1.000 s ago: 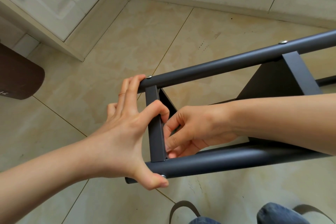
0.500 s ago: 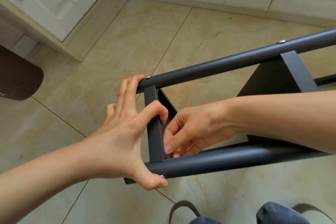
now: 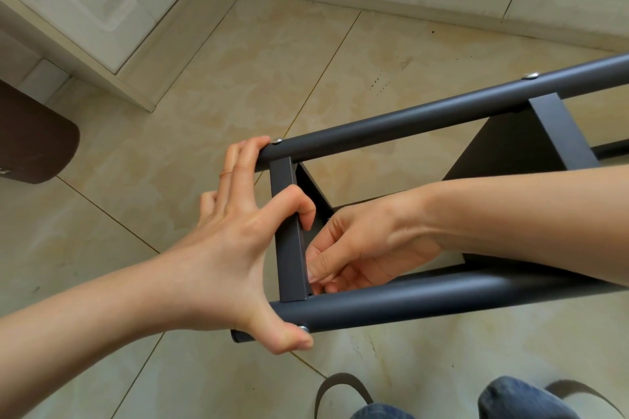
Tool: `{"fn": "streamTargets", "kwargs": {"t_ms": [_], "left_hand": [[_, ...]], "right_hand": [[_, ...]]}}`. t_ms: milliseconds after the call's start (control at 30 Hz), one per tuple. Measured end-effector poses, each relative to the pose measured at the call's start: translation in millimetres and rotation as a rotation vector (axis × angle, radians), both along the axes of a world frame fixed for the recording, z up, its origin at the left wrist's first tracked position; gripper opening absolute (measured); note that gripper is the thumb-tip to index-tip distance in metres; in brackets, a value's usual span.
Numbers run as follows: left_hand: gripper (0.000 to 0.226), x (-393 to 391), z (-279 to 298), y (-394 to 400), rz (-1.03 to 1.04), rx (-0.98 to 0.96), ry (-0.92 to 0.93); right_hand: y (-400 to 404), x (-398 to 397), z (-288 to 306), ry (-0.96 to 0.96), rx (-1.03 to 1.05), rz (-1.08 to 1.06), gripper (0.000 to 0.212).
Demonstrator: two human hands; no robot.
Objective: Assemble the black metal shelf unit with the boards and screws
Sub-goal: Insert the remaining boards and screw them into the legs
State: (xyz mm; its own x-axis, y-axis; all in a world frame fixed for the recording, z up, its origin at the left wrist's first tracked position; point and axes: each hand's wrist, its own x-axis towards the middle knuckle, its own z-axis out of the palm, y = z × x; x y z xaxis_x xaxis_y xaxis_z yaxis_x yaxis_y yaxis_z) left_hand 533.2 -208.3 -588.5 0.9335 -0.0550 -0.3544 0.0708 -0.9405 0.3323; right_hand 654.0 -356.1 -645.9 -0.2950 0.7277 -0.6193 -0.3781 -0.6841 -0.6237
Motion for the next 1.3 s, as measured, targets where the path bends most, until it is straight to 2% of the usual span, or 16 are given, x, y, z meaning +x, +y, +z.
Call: {"fn": "streamTargets", "kwargs": {"t_ms": [133,267,433,533,767,867,967,1300], "left_hand": [[0.088,-0.1,-0.1,0.1,0.004,-0.003,0.002],[0.088,-0.2,-1.0,0.3,0.002,-0.002,0.004],[0.088,0.0,-1.3,0.4,0.01,-0.006,0.007],[0.089,-0.5,-1.0,0.4,0.015,-0.009,0.01],[0.089,-0.7,-2.1,0.5,0.015,-0.021,-0.008],[0.089,-0.8,-2.6,1.0,0.013,-0.021,-0.013],[0.089,-0.2,-2.2,0.4,0.016,-0.023,-0.008],[0.088,-0.5,-2.4,0.2,0.015,-0.022,-0.008]], "right_hand": [[1.3,-3.7,0.2,-0.01,-0.032,0.015,0.023],[4.9,-7.3,0.8,-0.063,-0.053,0.033,0.028],[-0.1,-2.7,9.1,-0.082,0.033,-0.01,0.033],[-5.0,-0.4,18.0,-0.075,0.079,-0.012,0.009],[-2.7,3.1,11.5,-0.066,0.036,0.056,0.004],[1.4,4.6,3.8,-0.009,-0.053,0.073,0.017],[3.6,3.9,-0.2,-0.026,-0.032,0.067,0.024],[2.7,6.3,2.1,-0.073,0.032,0.093,0.028]]}}
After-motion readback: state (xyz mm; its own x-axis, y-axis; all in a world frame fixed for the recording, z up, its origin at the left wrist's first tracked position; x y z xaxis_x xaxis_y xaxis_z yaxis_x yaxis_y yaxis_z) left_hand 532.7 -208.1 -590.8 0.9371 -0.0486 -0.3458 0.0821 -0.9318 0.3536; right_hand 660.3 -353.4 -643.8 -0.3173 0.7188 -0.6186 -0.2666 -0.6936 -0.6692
